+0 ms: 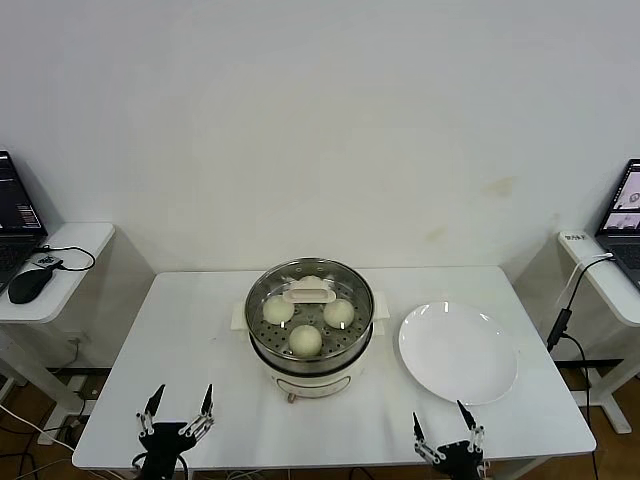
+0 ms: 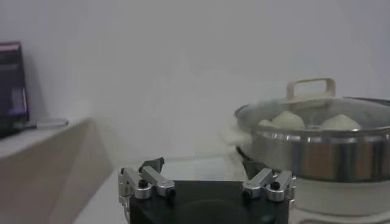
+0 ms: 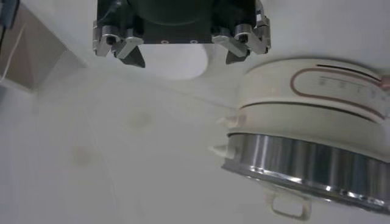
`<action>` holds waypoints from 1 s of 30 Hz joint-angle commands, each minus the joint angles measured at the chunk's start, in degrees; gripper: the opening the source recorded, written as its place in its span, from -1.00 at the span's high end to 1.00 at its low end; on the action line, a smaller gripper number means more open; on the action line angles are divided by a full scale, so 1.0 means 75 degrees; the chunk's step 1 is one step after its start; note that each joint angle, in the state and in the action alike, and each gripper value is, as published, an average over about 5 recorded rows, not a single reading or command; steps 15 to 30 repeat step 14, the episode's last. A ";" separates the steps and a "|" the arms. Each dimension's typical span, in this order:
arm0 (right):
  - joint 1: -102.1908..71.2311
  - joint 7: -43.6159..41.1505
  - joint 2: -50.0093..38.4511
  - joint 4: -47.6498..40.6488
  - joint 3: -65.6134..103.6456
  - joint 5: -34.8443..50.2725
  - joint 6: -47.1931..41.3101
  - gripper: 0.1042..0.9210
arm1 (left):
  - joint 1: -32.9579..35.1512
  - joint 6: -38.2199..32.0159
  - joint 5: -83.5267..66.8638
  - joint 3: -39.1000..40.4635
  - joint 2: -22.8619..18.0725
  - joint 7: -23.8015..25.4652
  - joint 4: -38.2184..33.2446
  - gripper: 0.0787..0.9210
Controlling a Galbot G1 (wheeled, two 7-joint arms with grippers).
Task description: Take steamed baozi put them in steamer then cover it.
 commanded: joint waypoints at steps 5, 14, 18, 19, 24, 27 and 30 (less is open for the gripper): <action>-0.0532 -0.0616 -0.0371 0.0843 -0.0026 0.1231 -0.1217 -0.76 | 0.0285 -0.0164 -0.0388 -0.0025 -0.0329 0.0008 0.0367 -0.77; -0.0662 -0.0866 -0.0354 0.0982 0.0087 0.1160 -0.1369 -0.76 | 0.0401 -0.0073 -0.0241 -0.0040 -0.0326 0.0235 0.0346 -0.77; -0.0662 -0.0866 -0.0354 0.0982 0.0087 0.1160 -0.1369 -0.76 | 0.0401 -0.0073 -0.0241 -0.0040 -0.0326 0.0235 0.0346 -0.77; -0.0662 -0.0866 -0.0354 0.0982 0.0087 0.1160 -0.1369 -0.76 | 0.0401 -0.0073 -0.0241 -0.0040 -0.0326 0.0235 0.0346 -0.77; -0.0662 -0.0866 -0.0354 0.0982 0.0087 0.1160 -0.1369 -0.76 | 0.0401 -0.0073 -0.0241 -0.0040 -0.0326 0.0235 0.0346 -0.77; -0.0662 -0.0866 -0.0354 0.0982 0.0087 0.1160 -0.1369 -0.76 | 0.0401 -0.0073 -0.0241 -0.0040 -0.0326 0.0235 0.0346 -0.77; -0.0662 -0.0866 -0.0354 0.0982 0.0087 0.1160 -0.1369 -0.76 | 0.0401 -0.0073 -0.0241 -0.0040 -0.0326 0.0235 0.0346 -0.77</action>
